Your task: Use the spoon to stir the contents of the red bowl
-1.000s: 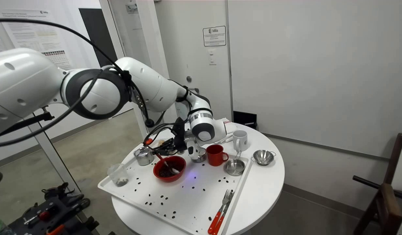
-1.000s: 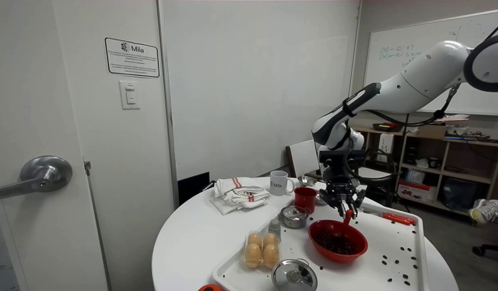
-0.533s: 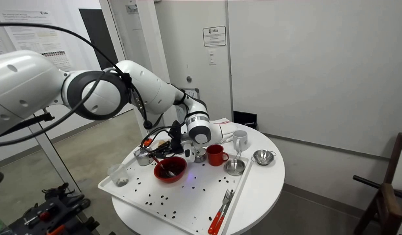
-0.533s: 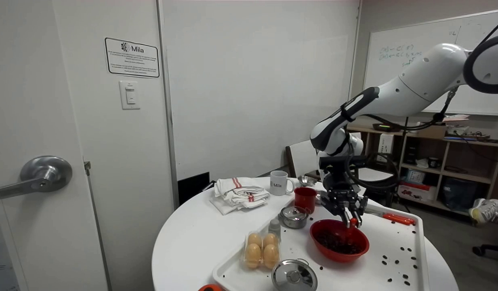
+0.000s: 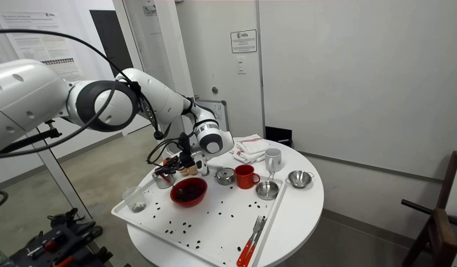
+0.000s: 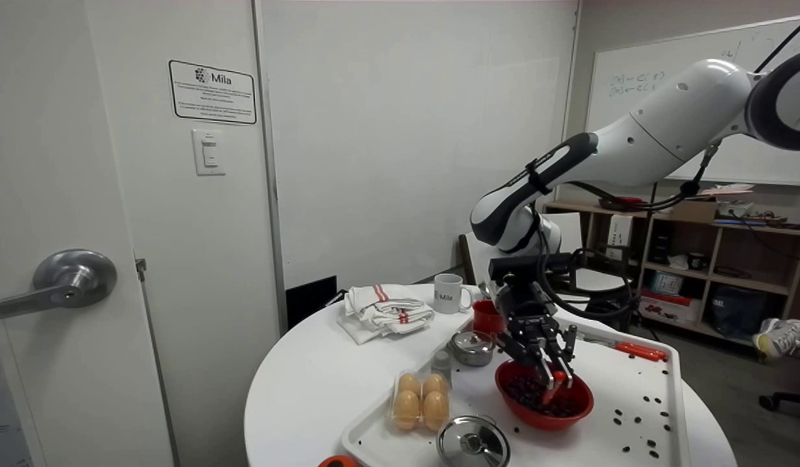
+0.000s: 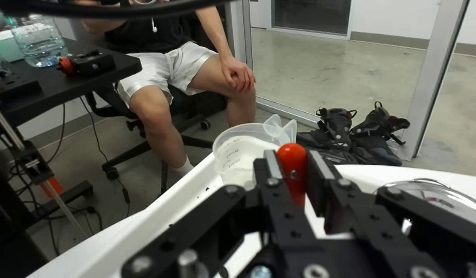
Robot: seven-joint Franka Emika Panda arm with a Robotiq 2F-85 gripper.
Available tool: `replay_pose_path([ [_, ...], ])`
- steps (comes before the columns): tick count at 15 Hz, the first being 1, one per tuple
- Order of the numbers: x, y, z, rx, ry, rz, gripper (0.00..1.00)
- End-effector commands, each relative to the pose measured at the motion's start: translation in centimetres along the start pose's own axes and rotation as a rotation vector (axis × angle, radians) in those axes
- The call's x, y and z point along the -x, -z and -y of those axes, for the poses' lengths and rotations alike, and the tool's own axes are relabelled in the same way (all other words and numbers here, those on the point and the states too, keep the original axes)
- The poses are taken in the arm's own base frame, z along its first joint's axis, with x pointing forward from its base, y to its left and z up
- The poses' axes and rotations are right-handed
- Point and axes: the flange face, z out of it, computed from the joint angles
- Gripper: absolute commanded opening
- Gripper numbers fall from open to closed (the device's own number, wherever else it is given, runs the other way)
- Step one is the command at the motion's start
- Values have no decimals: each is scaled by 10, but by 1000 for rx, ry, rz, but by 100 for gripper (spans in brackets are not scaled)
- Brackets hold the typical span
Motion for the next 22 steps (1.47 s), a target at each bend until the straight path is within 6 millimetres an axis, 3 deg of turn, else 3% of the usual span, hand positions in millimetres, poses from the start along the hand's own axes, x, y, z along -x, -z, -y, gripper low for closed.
replay_pose_path([
  [1,12,16,6,-1,21,-19,9],
  [8,14,84,-41,-158,73,-31,9],
  [12,2,102,-69,-208,88,-30,9],
  [17,-19,83,-85,-186,73,-3,9],
  [22,-32,45,-78,-100,37,32,9],
])
